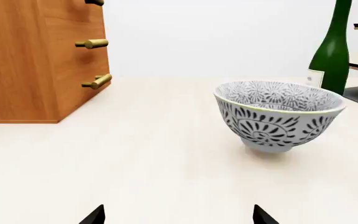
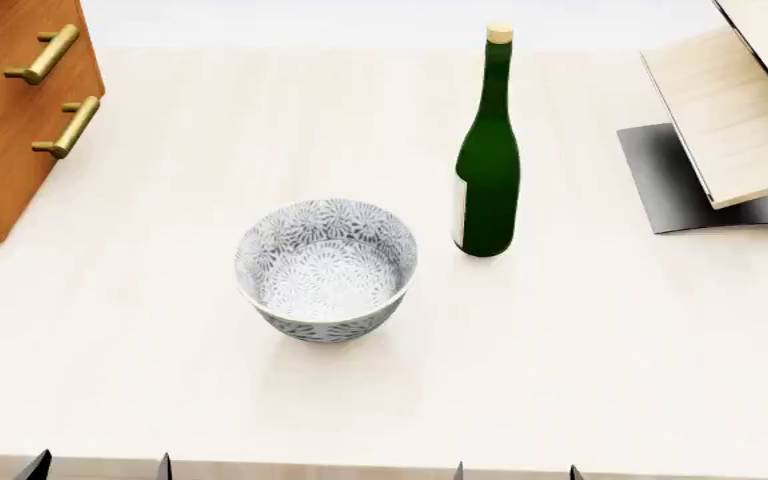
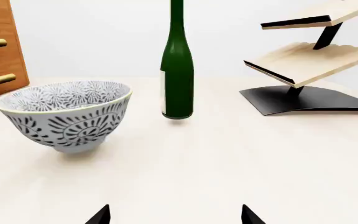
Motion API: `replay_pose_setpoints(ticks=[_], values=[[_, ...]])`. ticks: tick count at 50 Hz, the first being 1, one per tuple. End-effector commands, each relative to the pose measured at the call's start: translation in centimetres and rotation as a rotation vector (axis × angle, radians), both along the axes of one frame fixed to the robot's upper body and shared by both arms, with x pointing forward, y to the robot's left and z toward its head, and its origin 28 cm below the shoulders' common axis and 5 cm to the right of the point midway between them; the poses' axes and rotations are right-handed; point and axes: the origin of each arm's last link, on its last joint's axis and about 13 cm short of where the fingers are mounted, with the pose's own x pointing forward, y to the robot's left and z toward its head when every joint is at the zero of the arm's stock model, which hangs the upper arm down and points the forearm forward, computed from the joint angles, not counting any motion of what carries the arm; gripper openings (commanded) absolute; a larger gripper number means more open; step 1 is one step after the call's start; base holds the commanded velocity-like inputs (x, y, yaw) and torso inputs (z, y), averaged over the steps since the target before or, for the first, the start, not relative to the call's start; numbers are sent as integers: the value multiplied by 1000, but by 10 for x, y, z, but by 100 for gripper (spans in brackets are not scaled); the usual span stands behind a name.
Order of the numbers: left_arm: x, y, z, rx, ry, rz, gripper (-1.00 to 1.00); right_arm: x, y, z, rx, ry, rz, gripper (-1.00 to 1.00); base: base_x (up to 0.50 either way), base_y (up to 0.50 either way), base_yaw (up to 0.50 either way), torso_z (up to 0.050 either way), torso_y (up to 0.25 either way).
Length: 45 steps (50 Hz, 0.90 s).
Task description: Put the wine bottle on the wine rack.
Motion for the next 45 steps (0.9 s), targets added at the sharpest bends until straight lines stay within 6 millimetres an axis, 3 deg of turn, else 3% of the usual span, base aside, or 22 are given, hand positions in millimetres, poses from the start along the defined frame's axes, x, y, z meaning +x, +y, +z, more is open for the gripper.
replay_pose_setpoints(ticks=[1,14,24,45], values=[[0,0,1,0,0,0,100,0,0,1,0,0,0,100,0,0,0,0,0],[-1,0,1,-13,-6,-1,100,-4,3,5,-15,-30,21,100,0,0,0,0,0],[-5,0,14,-20,-41,-4,100,-11,3,26,-7,-101,34,100,0,0,0,0,0],[-31,-2,76,7,-302,0,100,-47,3,96,45,-412,71,100,0,0,0,0,0]])
